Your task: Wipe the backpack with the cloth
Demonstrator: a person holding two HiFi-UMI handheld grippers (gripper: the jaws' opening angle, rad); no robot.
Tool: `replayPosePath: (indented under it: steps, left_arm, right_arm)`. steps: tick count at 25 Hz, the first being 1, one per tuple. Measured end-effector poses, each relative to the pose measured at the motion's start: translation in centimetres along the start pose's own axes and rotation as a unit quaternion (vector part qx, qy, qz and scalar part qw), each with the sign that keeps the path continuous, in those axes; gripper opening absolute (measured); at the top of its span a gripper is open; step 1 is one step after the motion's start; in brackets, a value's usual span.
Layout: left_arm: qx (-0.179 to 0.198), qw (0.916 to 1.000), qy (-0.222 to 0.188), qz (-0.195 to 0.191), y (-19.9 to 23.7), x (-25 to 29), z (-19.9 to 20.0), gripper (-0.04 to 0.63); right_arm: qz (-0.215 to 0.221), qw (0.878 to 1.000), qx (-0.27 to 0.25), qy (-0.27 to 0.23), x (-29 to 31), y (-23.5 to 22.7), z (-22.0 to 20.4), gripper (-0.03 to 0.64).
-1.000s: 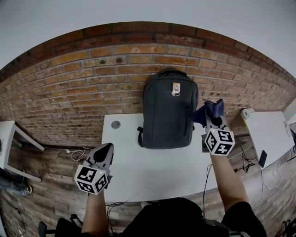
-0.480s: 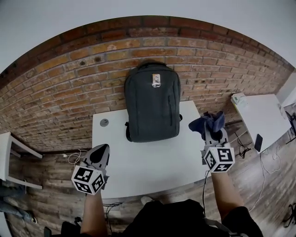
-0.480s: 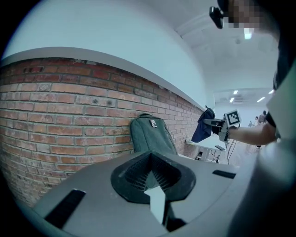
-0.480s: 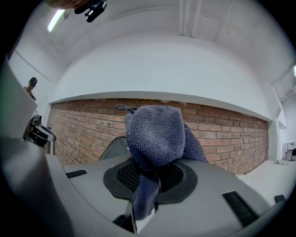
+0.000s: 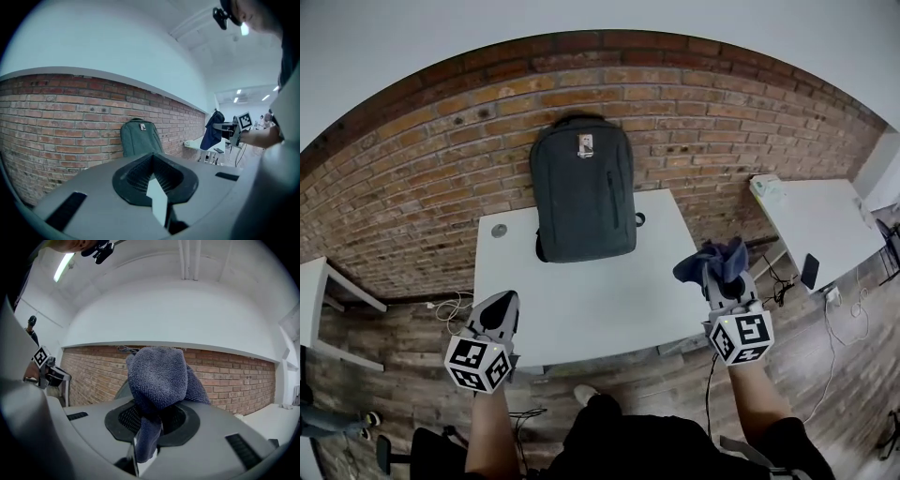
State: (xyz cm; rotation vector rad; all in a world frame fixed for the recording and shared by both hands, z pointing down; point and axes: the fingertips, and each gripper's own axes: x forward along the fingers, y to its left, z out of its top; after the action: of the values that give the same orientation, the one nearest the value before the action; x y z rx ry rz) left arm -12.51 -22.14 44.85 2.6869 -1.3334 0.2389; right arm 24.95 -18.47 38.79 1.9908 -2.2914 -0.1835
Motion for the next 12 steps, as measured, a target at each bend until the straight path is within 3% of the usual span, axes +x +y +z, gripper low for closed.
replayPosePath:
  steps: [12]
  left_arm:
    - [-0.013, 0.9997, 0.015, 0.012, -16.1, -12.7, -5.8, -0.006]
  right_arm:
    - [0.041, 0.999, 0.015, -0.002, -18.1, -0.1, -1.8, 0.061]
